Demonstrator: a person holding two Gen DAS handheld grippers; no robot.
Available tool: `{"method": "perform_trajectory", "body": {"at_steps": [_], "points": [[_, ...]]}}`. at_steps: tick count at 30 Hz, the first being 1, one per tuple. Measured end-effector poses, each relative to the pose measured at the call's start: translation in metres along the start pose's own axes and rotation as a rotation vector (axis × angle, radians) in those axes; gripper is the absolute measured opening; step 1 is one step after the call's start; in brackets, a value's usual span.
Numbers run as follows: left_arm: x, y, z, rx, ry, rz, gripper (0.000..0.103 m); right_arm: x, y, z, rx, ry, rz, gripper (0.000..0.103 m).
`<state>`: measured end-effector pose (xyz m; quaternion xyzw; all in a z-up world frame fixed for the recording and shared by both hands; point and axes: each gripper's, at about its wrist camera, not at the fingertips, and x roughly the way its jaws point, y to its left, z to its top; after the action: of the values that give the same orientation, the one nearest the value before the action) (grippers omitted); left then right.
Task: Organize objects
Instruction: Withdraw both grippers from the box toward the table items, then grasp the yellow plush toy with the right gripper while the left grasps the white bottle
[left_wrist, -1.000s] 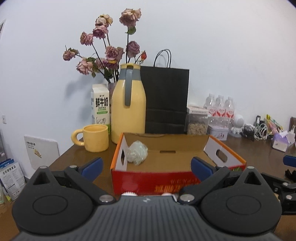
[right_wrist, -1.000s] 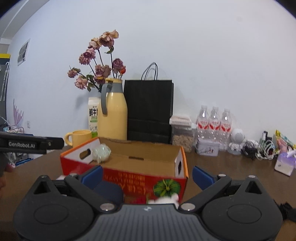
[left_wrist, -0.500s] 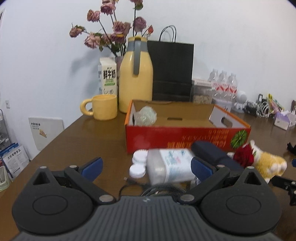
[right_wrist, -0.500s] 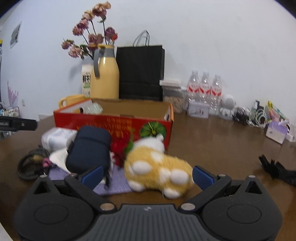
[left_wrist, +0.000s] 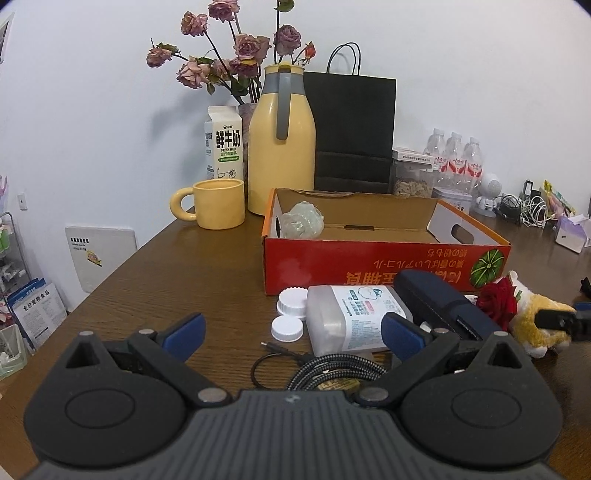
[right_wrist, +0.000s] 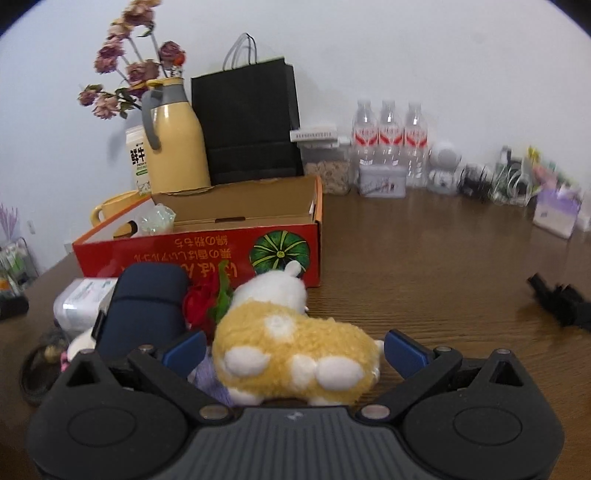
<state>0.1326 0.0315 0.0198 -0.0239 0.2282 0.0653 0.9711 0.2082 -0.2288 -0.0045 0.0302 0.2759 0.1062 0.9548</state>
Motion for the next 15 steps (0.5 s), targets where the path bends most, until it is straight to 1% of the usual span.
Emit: {"method": "perform_trajectory", "body": {"at_steps": [5,11,15], "points": [[0.002,-0.003,0.001,0.004,0.011,0.003,0.103,0.021,-0.008,0.004,0.057,0.052,0.013,0.103],[0.006,-0.008,0.001,0.006,0.039,0.005,0.103,0.027,-0.012,0.001,0.086,0.042,0.035,0.103],[0.011,-0.014,0.001,0.016,0.052,0.007,0.103,0.027,-0.014,-0.001,0.095,0.020,0.048,0.103]]}}
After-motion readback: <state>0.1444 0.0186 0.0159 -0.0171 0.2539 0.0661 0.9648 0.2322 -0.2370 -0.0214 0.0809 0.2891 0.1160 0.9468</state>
